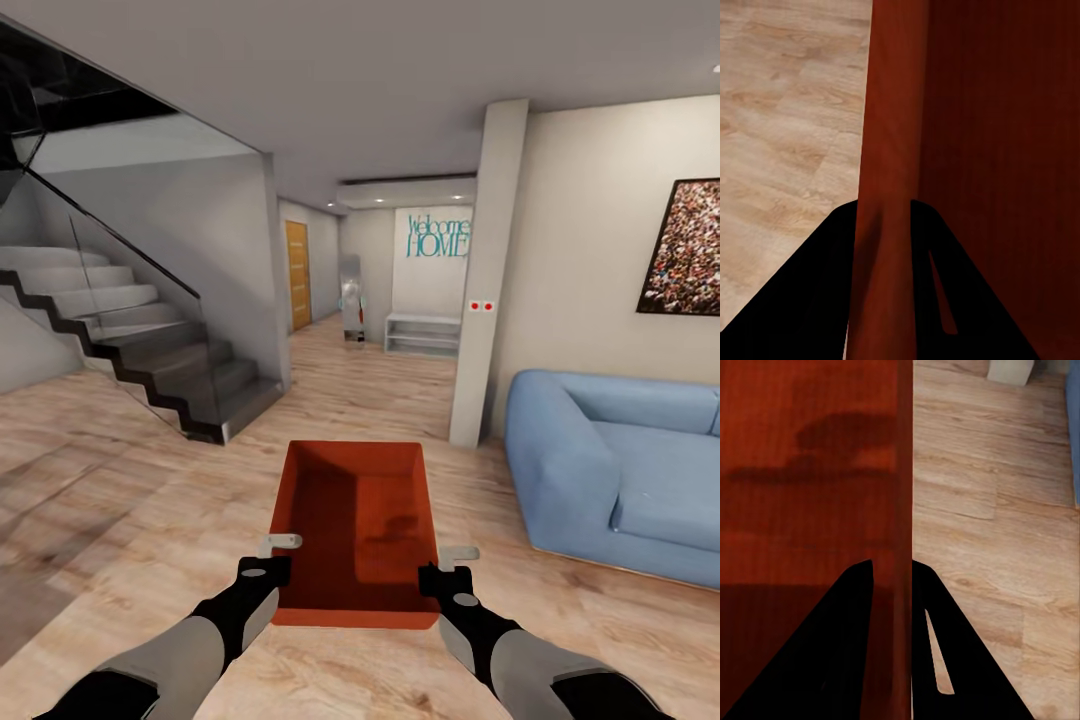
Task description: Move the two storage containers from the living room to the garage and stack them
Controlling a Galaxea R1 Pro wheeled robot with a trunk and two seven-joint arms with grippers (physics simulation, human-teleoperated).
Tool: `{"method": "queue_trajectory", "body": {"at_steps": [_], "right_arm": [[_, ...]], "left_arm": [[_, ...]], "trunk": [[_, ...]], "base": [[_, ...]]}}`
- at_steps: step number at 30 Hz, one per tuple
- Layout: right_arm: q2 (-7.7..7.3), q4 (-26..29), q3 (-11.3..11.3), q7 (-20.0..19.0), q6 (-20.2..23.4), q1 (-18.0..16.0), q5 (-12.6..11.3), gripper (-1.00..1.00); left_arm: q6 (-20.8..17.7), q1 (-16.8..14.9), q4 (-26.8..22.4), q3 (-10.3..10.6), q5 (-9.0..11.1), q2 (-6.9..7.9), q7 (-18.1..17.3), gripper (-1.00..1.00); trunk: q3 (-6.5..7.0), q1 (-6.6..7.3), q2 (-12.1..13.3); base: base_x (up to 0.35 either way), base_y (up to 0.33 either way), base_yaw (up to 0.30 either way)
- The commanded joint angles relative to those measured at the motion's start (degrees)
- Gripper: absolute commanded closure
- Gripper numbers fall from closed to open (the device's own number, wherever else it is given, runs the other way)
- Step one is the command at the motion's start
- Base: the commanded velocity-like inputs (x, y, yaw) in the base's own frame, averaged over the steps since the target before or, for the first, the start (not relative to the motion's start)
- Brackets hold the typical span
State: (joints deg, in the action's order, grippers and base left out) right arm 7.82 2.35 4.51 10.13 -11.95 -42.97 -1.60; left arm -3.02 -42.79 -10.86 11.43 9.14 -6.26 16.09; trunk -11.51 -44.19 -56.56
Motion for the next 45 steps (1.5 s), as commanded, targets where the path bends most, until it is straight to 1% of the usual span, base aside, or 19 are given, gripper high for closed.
{"method": "queue_trajectory", "body": {"at_steps": [1,42,43,45], "right_arm": [[0.03,-0.4,-1.4,0.4,-0.2,0.0,-0.6,1.0],[-0.05,-0.4,-1.4,0.4,-0.2,0.0,-0.6,1.0],[0.18,-0.2,0.3,0.3,0.0,0.0,0.1,1.0],[0.18,-0.5,0.8,0.3,0.0,0.0,-0.2,1.0]], "left_arm": [[4.5,-0.1,-0.3,-3.5,-0.9,0.28,1.3,1.0],[4.5,-0.1,-0.2,-3.5,-0.9,0.29,1.3,1.0],[0.1,0.2,-0.1,0.0,0.5,0.3,0.7,1.0],[0.1,0.2,-0.2,2.2,2.5,0.28,0.7,1.0]], "trunk": [[-0.08,-0.04,-0.1],[-0.08,-0.04,-0.1],[-0.08,-0.04,-0.1],[-0.08,-0.04,-0.1]], "base": [[0.324,0.0,0.0],[0.324,0.0,0.0],[0.0,0.0,0.0],[0.0,0.0,0.0]]}}
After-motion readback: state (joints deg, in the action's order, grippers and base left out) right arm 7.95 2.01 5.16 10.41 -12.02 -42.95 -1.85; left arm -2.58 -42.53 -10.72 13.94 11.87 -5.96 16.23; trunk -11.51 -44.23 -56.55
